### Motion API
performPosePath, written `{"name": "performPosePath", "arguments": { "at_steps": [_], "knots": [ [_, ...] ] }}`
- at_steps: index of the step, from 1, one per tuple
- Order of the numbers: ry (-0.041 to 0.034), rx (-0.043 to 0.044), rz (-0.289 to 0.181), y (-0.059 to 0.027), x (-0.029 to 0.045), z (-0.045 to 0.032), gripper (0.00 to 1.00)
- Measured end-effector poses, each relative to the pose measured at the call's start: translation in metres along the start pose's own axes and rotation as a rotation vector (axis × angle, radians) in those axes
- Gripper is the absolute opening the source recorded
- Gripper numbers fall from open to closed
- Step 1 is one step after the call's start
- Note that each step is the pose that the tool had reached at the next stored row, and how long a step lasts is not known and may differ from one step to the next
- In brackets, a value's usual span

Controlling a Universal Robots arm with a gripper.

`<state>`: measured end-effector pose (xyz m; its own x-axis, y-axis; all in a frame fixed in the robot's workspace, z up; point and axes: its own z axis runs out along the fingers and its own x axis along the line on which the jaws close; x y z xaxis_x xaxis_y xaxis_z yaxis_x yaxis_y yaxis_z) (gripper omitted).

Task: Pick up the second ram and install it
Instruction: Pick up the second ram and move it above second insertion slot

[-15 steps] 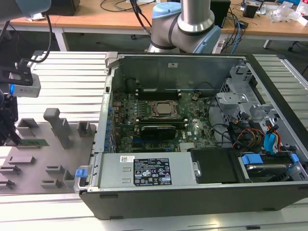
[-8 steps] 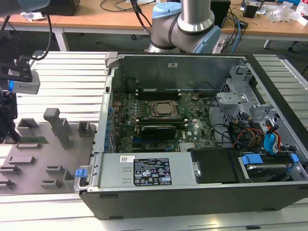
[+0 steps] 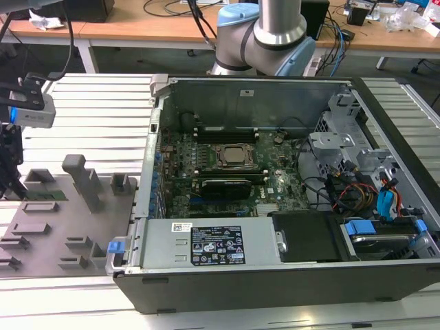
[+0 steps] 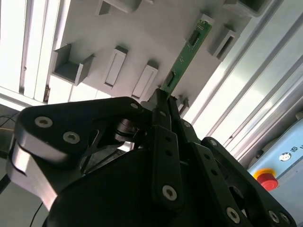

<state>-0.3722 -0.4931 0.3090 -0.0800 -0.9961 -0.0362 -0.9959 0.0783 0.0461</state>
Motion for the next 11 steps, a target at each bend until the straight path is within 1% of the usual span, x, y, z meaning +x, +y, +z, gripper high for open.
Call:
{"name": "performPosePath", "arguments": {
  "at_steps": [6, 7, 11],
  "knots": [
    [0.0001, -0.0001, 0.000, 0.0006, -0.0032, -0.0066, 0.14],
    [0.0001, -0.0001, 0.000, 0.0008, -0.0043, -0.0091, 0.14],
    [0.0000, -0.0001, 0.000, 0.0012, -0.0074, -0.0152, 0.14]
  ]
}}
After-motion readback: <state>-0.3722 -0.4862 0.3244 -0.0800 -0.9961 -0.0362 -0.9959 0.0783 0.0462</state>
